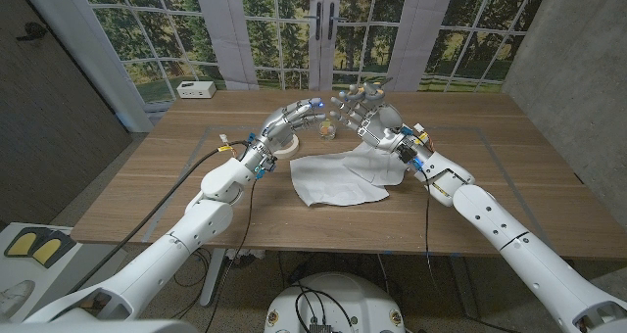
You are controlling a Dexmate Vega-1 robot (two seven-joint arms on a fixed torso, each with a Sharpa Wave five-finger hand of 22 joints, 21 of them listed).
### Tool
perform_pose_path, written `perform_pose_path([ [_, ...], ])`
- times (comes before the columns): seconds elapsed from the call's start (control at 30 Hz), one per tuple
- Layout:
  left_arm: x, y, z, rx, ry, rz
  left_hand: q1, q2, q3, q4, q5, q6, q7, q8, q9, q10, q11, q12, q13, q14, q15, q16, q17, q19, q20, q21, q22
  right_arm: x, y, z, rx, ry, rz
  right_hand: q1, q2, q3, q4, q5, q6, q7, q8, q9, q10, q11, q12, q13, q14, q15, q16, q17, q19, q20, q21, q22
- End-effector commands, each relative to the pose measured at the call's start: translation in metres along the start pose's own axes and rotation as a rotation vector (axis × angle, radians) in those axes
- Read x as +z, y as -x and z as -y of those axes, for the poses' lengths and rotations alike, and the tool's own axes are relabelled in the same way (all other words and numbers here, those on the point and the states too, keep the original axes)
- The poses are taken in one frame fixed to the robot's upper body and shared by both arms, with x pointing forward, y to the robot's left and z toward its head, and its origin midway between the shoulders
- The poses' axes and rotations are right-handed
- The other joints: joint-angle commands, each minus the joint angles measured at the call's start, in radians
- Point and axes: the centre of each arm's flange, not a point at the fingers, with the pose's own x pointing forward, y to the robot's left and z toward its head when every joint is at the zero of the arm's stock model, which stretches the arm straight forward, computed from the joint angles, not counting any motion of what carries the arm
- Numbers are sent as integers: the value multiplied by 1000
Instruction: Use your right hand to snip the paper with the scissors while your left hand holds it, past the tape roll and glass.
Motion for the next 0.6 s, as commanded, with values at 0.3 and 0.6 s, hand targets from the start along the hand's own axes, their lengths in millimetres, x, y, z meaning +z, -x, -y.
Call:
perform_pose_path([
  [0.3, -5, 3, 0, -5, 11, -15, 7, 12, -11, 0, 8, 17, 3, 3, 3, 16, -1, 6, 0, 15, -132, 4, 3, 5, -13, -4, 1, -6, 2, 6, -36, -24, -14, -2, -2, 0, 10, -19, -10, 3, 168, 203, 105, -30, 75, 78, 168, -147, 74, 29, 136, -126, 33, 15],
  [0.6, -6, 5, 1, -3, 12, -21, 9, 14, -13, 1, 9, 21, 3, 2, 3, 20, -1, 5, 0, 18, -132, 3, 3, 4, -11, -5, 1, -8, 2, 9, -43, -31, -11, 45, 15, 37, -7, -36, -103, -21, 368, 465, 141, -52, 200, 241, 318, -182, 219, 126, 176, -202, 110, 34],
])
